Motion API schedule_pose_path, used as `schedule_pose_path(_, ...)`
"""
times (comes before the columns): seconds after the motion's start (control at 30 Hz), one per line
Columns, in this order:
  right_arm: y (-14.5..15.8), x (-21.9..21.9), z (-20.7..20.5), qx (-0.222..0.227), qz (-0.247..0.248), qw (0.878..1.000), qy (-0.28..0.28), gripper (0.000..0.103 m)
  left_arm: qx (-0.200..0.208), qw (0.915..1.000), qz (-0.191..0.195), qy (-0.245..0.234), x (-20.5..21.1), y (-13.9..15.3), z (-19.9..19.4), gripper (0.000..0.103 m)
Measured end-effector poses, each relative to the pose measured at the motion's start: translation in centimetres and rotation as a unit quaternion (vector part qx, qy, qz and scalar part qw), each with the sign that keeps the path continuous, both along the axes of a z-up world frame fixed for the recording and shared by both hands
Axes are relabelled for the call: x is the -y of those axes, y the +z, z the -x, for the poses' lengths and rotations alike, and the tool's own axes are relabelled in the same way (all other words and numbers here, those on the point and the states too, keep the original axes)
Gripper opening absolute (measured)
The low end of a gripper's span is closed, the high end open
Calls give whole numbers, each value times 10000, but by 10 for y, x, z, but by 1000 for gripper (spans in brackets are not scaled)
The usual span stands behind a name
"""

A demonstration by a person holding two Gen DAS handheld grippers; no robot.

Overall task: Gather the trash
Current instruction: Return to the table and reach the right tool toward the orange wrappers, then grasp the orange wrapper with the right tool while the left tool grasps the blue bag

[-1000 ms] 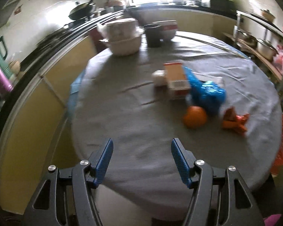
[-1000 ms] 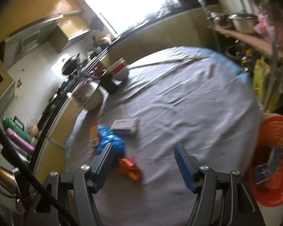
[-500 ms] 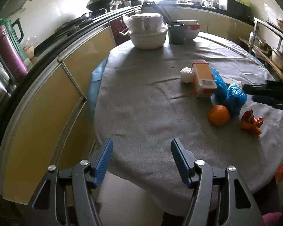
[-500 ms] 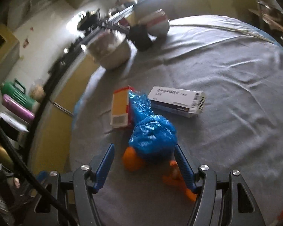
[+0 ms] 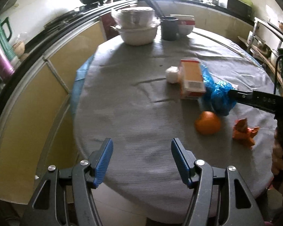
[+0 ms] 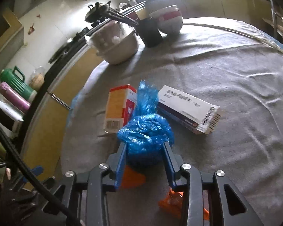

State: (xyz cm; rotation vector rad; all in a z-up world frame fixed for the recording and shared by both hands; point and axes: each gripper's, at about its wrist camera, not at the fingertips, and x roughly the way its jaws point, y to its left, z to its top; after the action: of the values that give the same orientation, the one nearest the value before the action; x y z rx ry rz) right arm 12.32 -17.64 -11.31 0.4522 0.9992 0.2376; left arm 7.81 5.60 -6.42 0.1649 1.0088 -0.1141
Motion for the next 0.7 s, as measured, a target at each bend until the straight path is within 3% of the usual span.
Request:
schedule_pose_path(0.07,0,14,8,-103,-164,9997,-119,59,-34,9999,21,-94,10,-2,0,65)
schedule_pose_path(0.3,9,73,50,118,-503,9970,-585,60,-92,9989,68,-450,53,-8,5,65)
schedule_pose_path(0.57,-10,60,70,144,-447,9988,131,60,-224,9995,145,-183,63,-9,-8,65)
schedule_pose_path(0.7,-29,44,63,95,-193,9991,368,59,-212,9993,272,-161,73,6,-26,65)
